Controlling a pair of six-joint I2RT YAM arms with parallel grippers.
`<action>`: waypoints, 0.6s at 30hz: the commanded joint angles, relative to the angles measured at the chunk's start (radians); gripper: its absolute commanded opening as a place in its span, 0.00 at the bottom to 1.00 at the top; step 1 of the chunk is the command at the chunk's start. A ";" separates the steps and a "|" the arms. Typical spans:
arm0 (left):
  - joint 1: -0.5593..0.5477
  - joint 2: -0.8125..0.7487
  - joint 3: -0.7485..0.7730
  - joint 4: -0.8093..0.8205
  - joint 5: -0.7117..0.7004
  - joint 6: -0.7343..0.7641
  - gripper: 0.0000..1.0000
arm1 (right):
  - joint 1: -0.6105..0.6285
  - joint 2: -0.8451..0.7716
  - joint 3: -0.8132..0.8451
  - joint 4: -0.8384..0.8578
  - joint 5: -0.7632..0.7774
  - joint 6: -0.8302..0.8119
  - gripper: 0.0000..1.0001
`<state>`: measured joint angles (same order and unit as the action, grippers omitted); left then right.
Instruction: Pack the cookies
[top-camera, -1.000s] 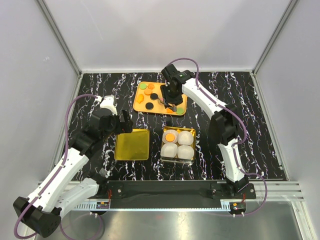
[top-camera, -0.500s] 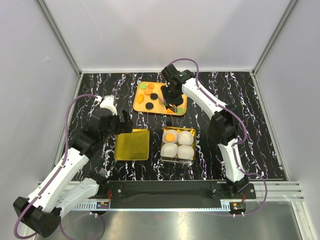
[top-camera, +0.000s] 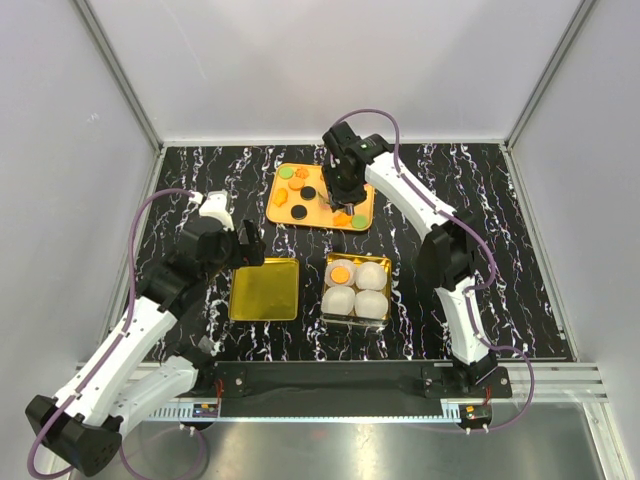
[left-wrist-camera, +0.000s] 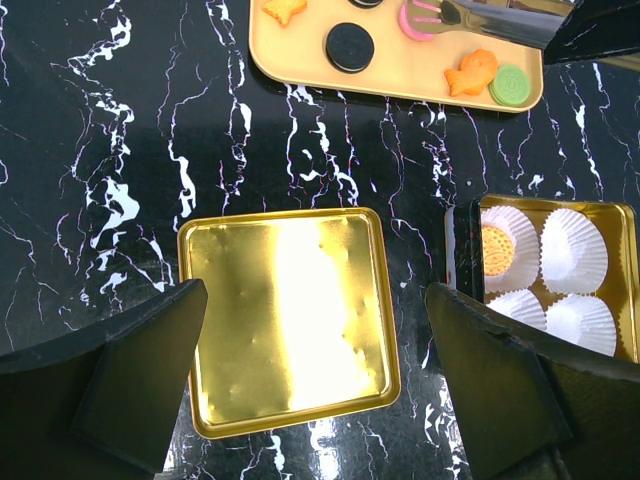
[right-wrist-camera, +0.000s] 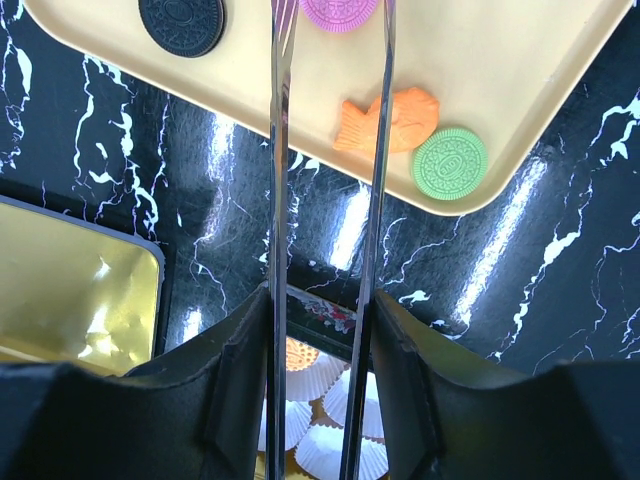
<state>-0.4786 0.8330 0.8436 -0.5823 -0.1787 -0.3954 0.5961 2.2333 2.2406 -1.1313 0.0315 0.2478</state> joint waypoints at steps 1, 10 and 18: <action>0.005 -0.018 0.009 0.030 -0.005 0.006 0.99 | 0.011 0.006 0.053 -0.018 0.018 -0.019 0.49; 0.005 -0.021 0.009 0.030 -0.004 0.006 0.99 | 0.011 0.032 0.088 -0.028 -0.004 -0.013 0.50; 0.005 -0.023 0.008 0.030 -0.005 0.006 0.99 | 0.010 0.028 0.060 -0.021 -0.012 -0.004 0.50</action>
<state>-0.4786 0.8249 0.8436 -0.5819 -0.1787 -0.3954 0.5961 2.2688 2.2833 -1.1568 0.0330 0.2424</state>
